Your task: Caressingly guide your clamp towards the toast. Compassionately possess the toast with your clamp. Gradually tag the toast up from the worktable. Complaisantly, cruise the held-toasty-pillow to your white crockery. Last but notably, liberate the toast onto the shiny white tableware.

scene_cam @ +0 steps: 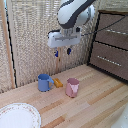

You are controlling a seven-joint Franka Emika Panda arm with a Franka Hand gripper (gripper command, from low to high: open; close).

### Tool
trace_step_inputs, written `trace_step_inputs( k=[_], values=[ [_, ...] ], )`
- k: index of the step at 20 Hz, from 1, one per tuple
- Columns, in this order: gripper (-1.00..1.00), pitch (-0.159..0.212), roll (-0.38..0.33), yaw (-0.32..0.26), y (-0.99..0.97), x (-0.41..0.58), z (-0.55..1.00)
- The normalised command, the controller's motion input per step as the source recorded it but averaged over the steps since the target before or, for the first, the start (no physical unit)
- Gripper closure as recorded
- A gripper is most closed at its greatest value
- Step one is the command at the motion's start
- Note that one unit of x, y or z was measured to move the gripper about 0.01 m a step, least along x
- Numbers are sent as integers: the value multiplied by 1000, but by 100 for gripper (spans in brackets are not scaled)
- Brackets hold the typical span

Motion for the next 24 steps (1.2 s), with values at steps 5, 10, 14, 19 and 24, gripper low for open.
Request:
trace_step_inputs(
  k=[5, 10, 14, 19, 24],
  values=[
    [-100, 10, -6, 39, -31, 462, -202],
    [-100, 80, 0, 45, -6, 617, -314],
    [-100, 105, -6, 31, -55, 447, -329],
    [-100, 138, -2, 12, -228, 414, -427],
    [-100, 84, 0, 2, -331, 290, -302]
  ],
)
